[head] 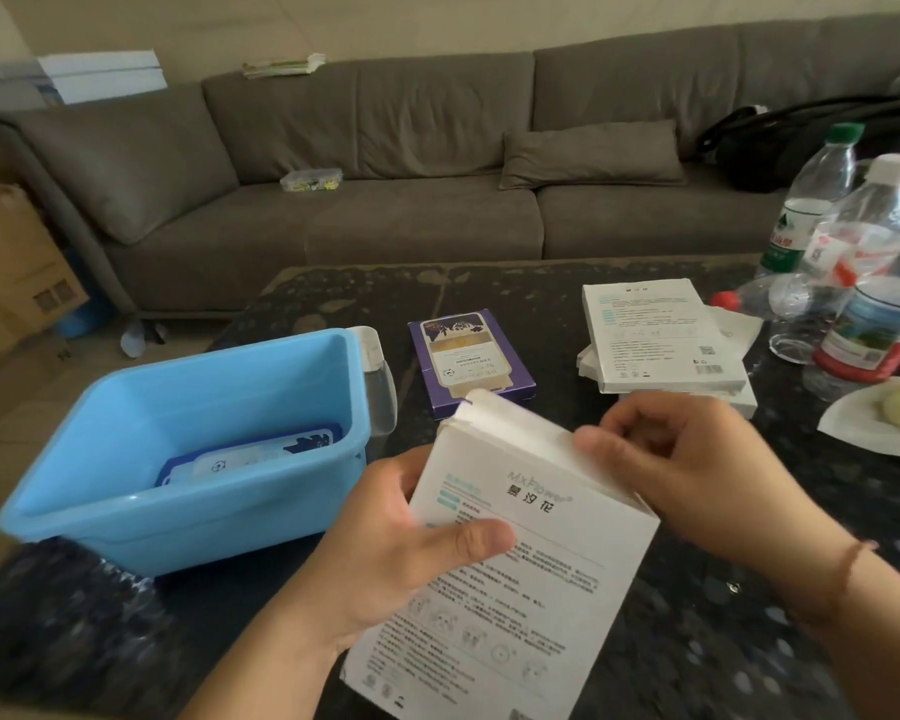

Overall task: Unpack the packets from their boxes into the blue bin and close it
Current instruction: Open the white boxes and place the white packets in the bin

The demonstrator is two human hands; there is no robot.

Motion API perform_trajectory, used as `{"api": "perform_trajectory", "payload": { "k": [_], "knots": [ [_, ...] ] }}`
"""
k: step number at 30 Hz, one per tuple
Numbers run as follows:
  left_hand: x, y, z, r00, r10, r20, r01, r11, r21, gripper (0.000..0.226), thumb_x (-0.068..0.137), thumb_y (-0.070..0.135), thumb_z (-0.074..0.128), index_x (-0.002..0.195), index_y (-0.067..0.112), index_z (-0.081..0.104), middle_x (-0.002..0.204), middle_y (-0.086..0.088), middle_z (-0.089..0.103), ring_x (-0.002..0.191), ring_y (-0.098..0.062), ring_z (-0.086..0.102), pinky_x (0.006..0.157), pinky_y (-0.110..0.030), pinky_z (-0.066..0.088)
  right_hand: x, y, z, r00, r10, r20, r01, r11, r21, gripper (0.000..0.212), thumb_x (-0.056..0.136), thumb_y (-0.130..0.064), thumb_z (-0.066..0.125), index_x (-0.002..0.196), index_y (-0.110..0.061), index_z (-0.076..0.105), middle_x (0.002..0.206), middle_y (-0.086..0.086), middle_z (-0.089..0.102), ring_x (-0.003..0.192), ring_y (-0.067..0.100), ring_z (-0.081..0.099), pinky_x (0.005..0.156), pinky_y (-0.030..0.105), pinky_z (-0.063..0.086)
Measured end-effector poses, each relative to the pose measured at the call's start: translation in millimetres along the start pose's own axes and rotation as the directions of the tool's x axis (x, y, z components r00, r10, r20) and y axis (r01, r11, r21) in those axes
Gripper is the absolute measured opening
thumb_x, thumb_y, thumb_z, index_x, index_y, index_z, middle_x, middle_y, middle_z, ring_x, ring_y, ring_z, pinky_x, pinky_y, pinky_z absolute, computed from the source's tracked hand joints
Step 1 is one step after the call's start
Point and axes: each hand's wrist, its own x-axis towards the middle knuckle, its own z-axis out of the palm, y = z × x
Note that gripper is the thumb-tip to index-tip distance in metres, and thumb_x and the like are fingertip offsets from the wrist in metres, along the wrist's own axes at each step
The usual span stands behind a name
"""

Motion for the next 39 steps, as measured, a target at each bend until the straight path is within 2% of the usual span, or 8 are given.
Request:
{"api": "perform_trajectory", "payload": {
  "k": [4,11,16,22,25,30,37,39],
  "knots": [
    [2.2,7.1,5.9,0.974,0.169,-0.152,-0.167,0.986,0.024,0.041,0.057,0.048,0.087,0.094,0.037,0.073,0.101,0.004,0.078,0.096,-0.016,0.074,0.076,-0.029,0.060,-15.2,-25.1,-6.4,0.993,-0.052,-0.106,0.079,0.960,0.268,0.029,0.071,-0.048,0.070,0.082,-0.021,0.069,0.065,0.000,0.071,0.038,0.015,0.059,0.038,0.020,0.043],
    [18.4,8.5,33.4,0.823,0.381,-0.421,-0.319,0.924,0.213,0.028,0.069,0.058,0.057,0.090,0.040,0.067,0.090,0.028,0.073,0.090,0.008,0.068,0.066,-0.008,0.053,-24.5,-19.9,0.6,0.908,-0.111,-0.403,0.233,0.935,0.268,0.008,0.086,-0.027,0.068,0.078,-0.027,0.070,0.055,-0.003,0.066,0.039,0.015,0.057,0.037,0.025,0.047],
    [37.4,7.6,37.8,0.790,0.342,-0.510,-0.120,0.900,0.418,0.054,0.075,0.063,0.058,0.121,0.033,0.059,0.115,0.015,0.059,0.102,0.008,0.056,0.078,-0.006,0.047,-29.6,-8.9,-1.2,0.732,-0.446,-0.515,0.369,0.895,-0.250,0.018,0.091,-0.026,0.053,0.092,-0.027,0.071,0.069,-0.017,0.064,0.054,0.002,0.061,0.056,0.016,0.051],
    [34.0,8.5,62.6,0.847,-0.163,-0.506,-0.042,0.929,-0.368,0.046,0.084,0.015,0.072,0.121,0.033,0.051,0.101,-0.004,0.069,0.079,-0.018,0.069,0.072,-0.035,0.057,-39.0,-0.5,16.8,0.713,-0.489,-0.502,0.390,0.872,-0.296,0.022,0.081,-0.020,0.057,0.082,-0.009,0.076,0.069,-0.009,0.063,0.062,0.004,0.057,0.059,0.008,0.046],
    [25.2,3.0,66.4,0.817,-0.195,-0.543,-0.057,0.909,-0.412,0.048,0.077,0.022,0.078,0.115,0.029,0.048,0.103,-0.007,0.068,0.083,-0.022,0.068,0.076,-0.039,0.058,-44.2,-4.8,25.1,0.791,-0.443,-0.421,0.379,0.896,-0.231,0.021,0.079,-0.031,0.057,0.070,-0.017,0.070,0.063,-0.013,0.059,0.049,0.004,0.055,0.045,0.019,0.046],
    [5.7,-4.2,57.3,0.778,-0.035,-0.628,-0.028,0.996,-0.090,0.037,0.061,0.059,0.078,0.078,0.031,0.059,0.079,0.004,0.065,0.077,-0.014,0.064,0.073,-0.035,0.057,-42.9,-8.5,40.4,0.846,-0.329,-0.420,0.299,0.944,-0.137,0.038,0.090,-0.034,0.059,0.055,-0.020,0.062,0.047,-0.012,0.053,0.047,0.010,0.053,0.038,0.013,0.034],
    [-17.0,-10.2,38.8,0.790,0.205,-0.578,0.006,0.940,0.341,0.012,0.079,0.021,0.079,0.078,0.027,0.069,0.048,0.014,0.051,0.046,-0.003,0.045,0.049,-0.014,0.038,-45.7,-7.3,57.5,0.834,-0.402,-0.378,0.360,0.916,-0.178,0.039,0.090,-0.040,0.052,0.061,-0.019,0.066,0.056,-0.011,0.061,0.052,0.007,0.058,0.040,0.020,0.042],
    [-23.2,-6.1,36.8,0.841,0.105,-0.532,0.084,0.944,0.318,0.004,0.084,0.025,0.076,0.082,0.028,0.076,0.052,0.018,0.061,0.051,-0.001,0.056,0.052,-0.014,0.042,-50.9,-6.1,67.8,0.819,-0.467,-0.333,0.398,0.881,-0.255,0.038,0.090,-0.038,0.052,0.061,-0.020,0.066,0.060,-0.014,0.062,0.049,0.001,0.056,0.041,0.019,0.042]
  ]
}}
